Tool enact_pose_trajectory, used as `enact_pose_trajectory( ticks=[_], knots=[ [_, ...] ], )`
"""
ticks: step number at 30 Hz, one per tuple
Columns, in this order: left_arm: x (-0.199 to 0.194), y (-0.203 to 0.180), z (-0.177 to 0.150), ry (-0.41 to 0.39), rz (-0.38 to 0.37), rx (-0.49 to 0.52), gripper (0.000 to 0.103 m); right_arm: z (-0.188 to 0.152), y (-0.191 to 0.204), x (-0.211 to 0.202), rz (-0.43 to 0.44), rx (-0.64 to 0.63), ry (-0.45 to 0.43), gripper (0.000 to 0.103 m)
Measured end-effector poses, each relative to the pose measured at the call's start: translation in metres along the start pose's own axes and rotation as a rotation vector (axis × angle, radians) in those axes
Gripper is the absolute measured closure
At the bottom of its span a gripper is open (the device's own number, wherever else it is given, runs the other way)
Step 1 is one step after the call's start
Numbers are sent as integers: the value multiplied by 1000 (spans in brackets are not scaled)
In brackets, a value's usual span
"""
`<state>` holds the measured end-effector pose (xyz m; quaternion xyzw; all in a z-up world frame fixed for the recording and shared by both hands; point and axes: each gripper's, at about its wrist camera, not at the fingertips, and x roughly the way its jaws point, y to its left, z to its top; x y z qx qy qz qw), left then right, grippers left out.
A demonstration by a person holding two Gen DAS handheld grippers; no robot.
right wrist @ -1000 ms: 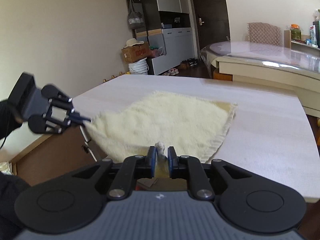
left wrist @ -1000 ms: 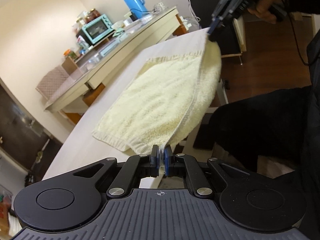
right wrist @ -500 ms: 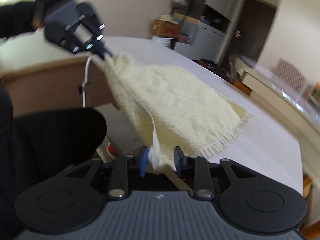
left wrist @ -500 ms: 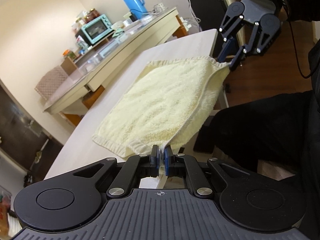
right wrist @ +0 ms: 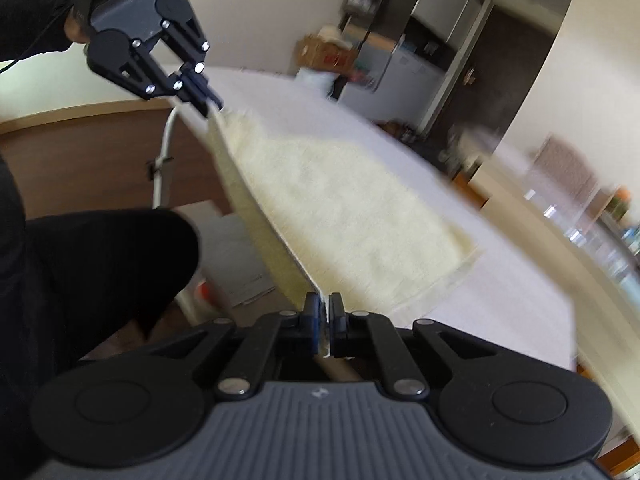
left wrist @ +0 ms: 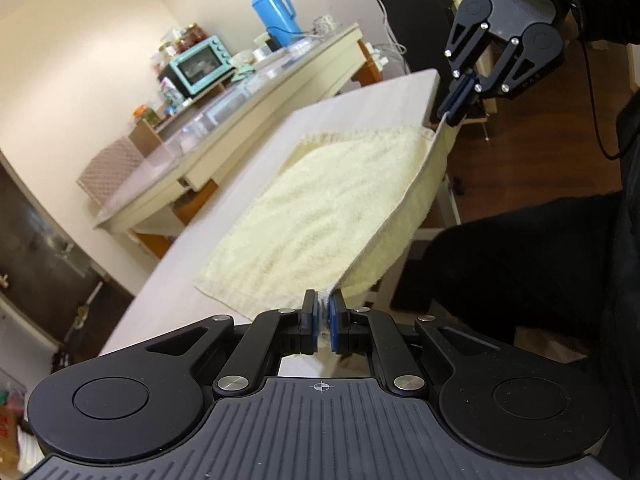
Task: Fold towel
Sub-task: 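Lift the towel with both grippers and fold it over onto itself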
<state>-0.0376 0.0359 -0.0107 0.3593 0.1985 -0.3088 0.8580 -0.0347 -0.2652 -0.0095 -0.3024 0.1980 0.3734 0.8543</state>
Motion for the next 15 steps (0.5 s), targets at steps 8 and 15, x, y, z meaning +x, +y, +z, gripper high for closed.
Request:
enact_pose_trajectory(
  ticks=[8,15],
  knots=[
    [15,40,34,18,103,-78,97,38,-46,11,-134,-13,-48,98],
    [67,83,48,118,108,-169,97,50,-86,62,-148,15,0,98]
  ],
)
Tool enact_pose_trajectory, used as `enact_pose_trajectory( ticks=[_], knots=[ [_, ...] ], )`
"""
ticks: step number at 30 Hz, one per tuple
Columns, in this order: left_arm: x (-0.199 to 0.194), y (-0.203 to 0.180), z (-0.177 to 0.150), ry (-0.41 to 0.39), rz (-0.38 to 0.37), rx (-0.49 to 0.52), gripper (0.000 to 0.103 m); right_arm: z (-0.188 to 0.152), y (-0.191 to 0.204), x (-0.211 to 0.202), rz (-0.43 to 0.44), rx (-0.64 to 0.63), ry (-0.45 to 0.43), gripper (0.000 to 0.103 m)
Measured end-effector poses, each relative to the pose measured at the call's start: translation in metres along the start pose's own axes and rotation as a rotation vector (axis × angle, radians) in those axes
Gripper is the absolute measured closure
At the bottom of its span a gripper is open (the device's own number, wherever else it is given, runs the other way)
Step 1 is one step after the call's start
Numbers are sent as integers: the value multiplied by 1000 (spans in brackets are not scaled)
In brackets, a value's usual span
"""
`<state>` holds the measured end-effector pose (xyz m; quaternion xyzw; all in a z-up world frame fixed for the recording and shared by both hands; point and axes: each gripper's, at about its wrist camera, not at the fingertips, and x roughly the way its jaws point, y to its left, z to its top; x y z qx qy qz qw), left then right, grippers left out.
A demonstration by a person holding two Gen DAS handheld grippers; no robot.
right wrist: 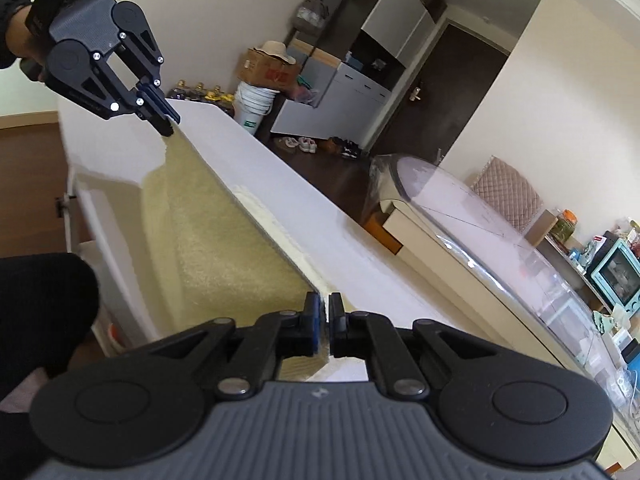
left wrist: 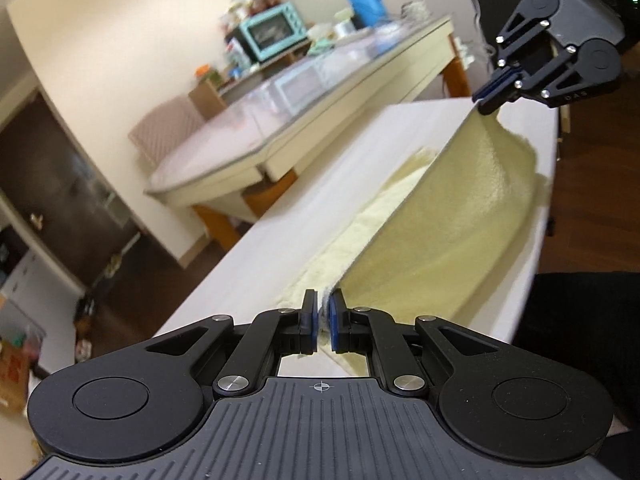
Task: Fold towel
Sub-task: 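Lift the towel with both grippers and fold it over onto itself, then lay the folded towel on the table and open both grippers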
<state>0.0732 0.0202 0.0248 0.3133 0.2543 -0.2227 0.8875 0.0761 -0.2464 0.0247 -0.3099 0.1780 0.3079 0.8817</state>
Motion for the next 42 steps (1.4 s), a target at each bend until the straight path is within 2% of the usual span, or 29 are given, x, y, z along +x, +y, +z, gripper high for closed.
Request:
enact_pose_trajectory(
  ticks=[11,20,22,25,27,29,32,33,36,42],
  knots=[
    [77,40,17,114,-50,-61,95,-2,-45,70,26,109,73,98],
    [119,56,10,162,-73,-102,91,-17,-60,108,56,205,144,97],
    [123,56,8,168,-72,-103,88,-20,-59,111,58,215,155,96],
    [129,55,3,181,-54,-100,76,-24,-58,112,56,226,163,93],
    [129,58,0,177,-36,-119,63,-25,-58,111,51,233,160,85],
    [127,63,-2,173,-27,-141,57,-27,-60,110,42,245,157,79],
    [121,71,-7,158,-14,-188,51,-31,-67,104,37,303,132,77],
    [120,74,-8,154,-10,-203,47,-32,-70,100,36,331,118,72],
    [118,81,-13,145,-4,-259,43,-35,-75,92,23,385,100,58],
    [126,82,-14,156,0,-277,41,-42,-73,88,4,426,113,58]
  ],
)
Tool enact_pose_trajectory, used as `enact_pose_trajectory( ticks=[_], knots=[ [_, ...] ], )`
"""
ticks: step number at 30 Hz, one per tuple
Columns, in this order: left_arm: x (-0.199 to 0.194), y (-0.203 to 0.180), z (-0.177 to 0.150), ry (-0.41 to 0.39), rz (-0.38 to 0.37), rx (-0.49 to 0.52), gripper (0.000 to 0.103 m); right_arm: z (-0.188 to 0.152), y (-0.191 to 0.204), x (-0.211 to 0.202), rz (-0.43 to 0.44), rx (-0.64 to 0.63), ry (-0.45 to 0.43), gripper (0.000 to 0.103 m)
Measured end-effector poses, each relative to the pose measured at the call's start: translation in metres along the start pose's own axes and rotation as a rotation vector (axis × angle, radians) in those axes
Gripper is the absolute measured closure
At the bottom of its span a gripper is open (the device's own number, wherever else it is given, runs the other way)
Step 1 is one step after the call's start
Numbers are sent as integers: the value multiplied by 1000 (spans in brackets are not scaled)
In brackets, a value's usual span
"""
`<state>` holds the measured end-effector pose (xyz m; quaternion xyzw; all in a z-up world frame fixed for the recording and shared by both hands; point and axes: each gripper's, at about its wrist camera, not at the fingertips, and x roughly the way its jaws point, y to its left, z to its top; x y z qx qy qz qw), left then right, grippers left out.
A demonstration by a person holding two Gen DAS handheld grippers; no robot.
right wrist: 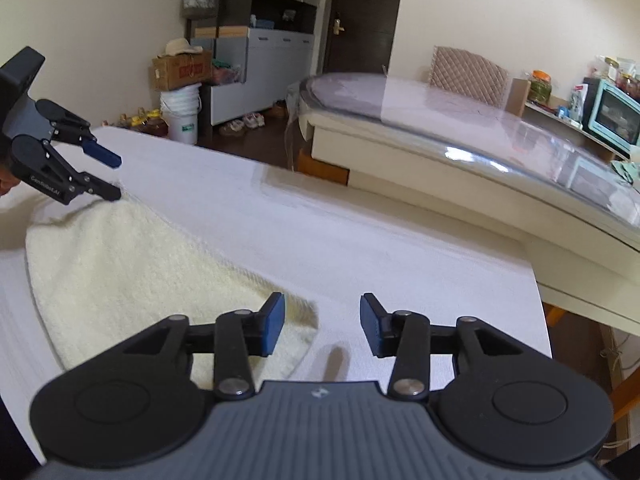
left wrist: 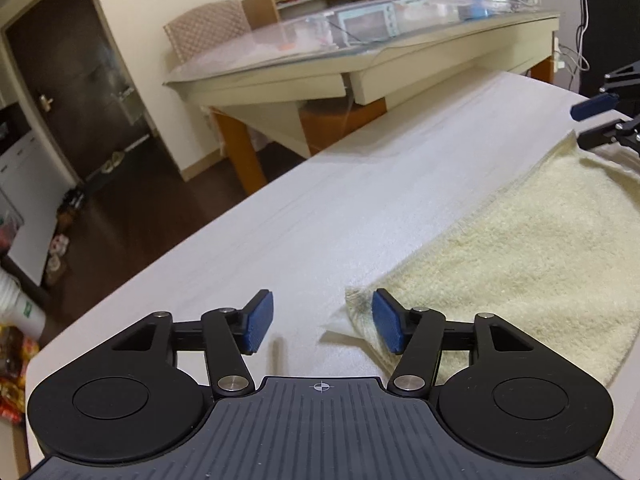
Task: Fold towel
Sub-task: 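Lay the folded towel on the table and open both grippers, then grasp a corner of the folded towel with the right gripper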
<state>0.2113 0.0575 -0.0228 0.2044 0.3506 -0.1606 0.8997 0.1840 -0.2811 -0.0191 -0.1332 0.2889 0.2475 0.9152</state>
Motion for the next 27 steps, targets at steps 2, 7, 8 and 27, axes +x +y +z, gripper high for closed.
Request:
enact_pose_trajectory(
  ticks=[2,7,8,27],
  knots=[
    [-3,-2,2,-6,7,16,43,-2,-1,-2,1,13,-2,58],
    [-21,-1,1,-45,2,12,40,-3,-8,-2,22,71,-8,61],
    [-22,0,0,-49,2,2,39,-2,-10,-1,29,84,-9,61],
    [-22,14,-8,-56,65,-79,35,12,20,-23,53,101,-108,67]
  ],
)
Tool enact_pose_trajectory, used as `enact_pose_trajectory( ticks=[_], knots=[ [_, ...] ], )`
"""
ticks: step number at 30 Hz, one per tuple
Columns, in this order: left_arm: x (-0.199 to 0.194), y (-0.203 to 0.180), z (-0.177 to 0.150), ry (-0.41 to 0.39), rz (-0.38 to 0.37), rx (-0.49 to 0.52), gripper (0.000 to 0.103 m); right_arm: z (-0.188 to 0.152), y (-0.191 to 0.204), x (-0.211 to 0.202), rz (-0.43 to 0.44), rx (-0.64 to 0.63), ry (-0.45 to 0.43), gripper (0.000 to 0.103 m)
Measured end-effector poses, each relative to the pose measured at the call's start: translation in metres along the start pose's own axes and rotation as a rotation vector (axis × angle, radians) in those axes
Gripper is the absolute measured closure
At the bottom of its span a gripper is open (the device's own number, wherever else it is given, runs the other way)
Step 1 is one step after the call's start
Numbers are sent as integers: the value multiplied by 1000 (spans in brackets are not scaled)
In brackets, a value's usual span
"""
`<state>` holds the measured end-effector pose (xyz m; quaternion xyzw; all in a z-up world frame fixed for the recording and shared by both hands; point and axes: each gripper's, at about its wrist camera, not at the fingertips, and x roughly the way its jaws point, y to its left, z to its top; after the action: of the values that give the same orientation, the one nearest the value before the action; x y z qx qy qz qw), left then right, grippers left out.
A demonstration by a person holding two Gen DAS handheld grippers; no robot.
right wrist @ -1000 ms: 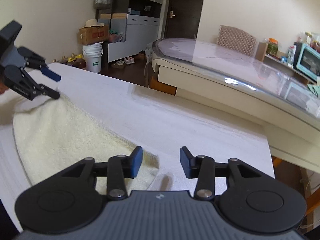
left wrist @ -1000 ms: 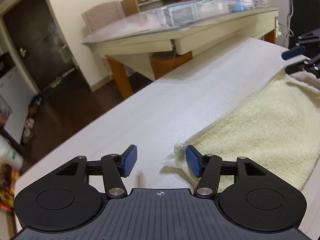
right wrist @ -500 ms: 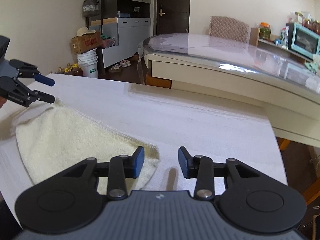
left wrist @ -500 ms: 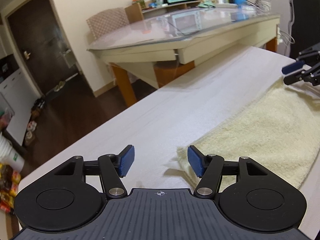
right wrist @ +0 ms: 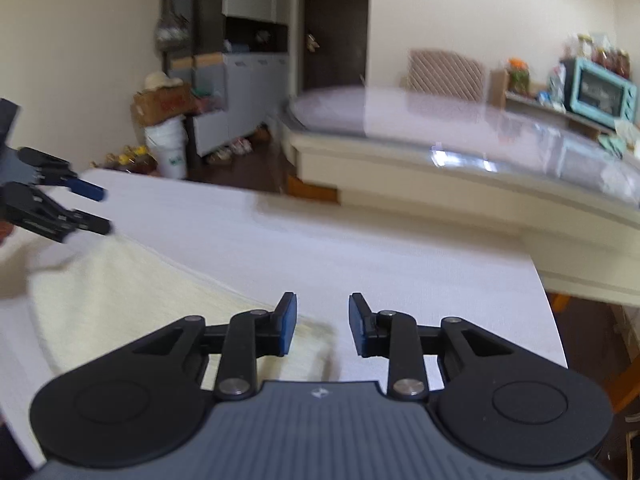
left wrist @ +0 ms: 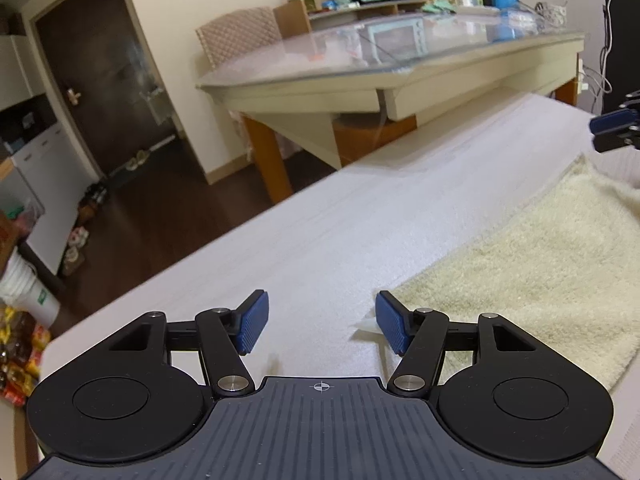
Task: Fold towel
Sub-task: 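Grasp a corner of the folded towel with the right gripper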
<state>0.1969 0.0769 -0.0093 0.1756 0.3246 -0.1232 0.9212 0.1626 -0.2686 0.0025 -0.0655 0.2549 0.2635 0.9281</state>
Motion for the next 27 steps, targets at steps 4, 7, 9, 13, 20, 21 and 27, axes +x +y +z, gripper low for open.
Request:
enact_pose_trajectory(
  ticks=[4,7,9,13,20,21,27],
  knots=[
    [-25,7,-9,-31,39,-26,35,-1,54,-18,129,-81,-20,68],
    [-42,12,-20,-42,65,-55,33,-6,108,-23,209,-207,-7,69],
    [-51,14,-28,-44,72,-71,31,-10,132,-22,234,-273,-2,70],
    [-67,19,-42,-53,80,-106,24,-17,193,-2,238,-445,26,70],
    [-89,31,-68,-78,76,-179,11,-20,236,32,147,-639,75,71],
    [-91,33,-71,-83,76,-185,10,-21,241,36,130,-668,77,71],
    [-102,39,-82,-121,41,-184,10,-23,260,55,65,-794,81,86]
  ],
)
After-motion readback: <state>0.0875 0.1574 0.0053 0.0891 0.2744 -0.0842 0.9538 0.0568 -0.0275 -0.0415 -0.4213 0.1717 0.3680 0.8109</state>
